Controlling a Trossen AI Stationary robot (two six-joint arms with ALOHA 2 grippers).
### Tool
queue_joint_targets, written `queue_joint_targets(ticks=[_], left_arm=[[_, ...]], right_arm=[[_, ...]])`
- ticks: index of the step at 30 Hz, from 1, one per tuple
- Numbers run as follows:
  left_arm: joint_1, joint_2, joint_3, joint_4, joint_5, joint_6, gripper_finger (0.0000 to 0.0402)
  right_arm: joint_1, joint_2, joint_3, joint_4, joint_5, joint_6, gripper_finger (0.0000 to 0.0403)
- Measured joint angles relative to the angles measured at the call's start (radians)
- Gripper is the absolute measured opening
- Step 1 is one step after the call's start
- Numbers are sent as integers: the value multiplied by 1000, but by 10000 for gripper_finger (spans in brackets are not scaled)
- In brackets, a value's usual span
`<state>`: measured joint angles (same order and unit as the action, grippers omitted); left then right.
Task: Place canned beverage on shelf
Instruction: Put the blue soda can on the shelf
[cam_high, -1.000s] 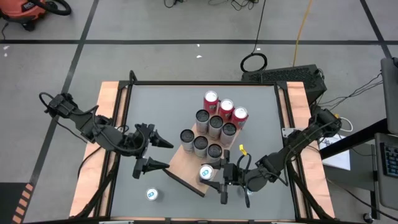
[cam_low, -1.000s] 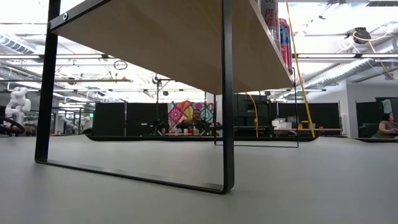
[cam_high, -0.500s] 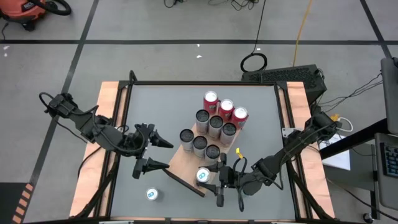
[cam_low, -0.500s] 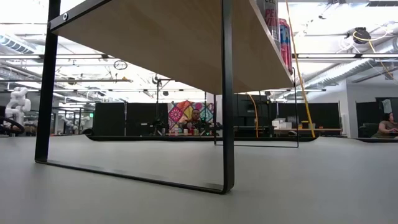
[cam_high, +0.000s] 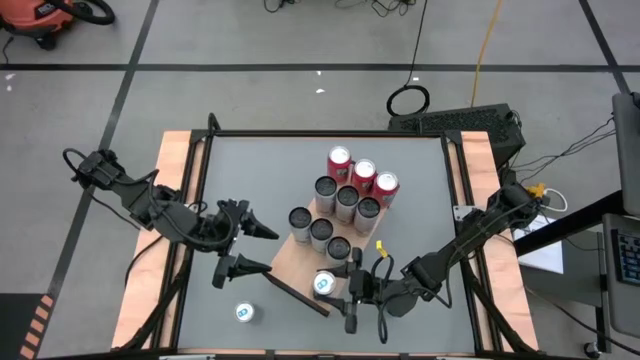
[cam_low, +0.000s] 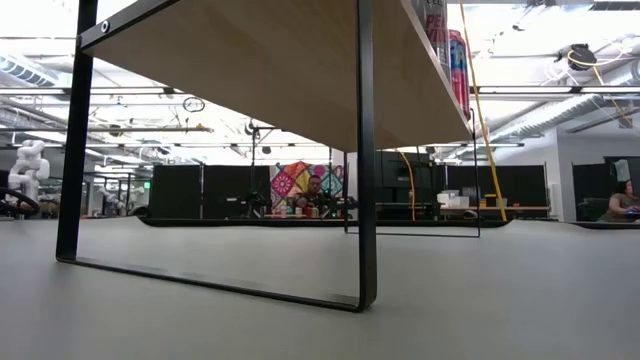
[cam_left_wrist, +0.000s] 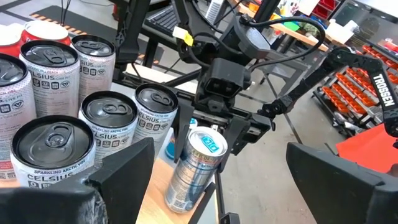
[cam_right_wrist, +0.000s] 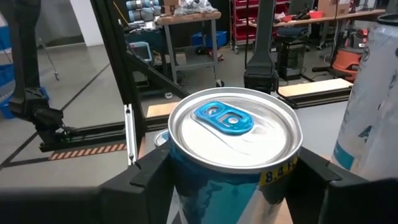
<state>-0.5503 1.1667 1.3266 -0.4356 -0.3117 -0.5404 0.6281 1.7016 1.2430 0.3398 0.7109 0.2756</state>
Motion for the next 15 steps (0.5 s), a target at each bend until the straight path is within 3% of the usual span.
queue_joint_targets(ticks=[8,15], left_arm=[[0,0,0,0,1,0,368],[0,0,0,0,1,3,368]], right_arm=[[0,0,0,-22,3,0,213],[1,-5,0,-30,29,0,264]])
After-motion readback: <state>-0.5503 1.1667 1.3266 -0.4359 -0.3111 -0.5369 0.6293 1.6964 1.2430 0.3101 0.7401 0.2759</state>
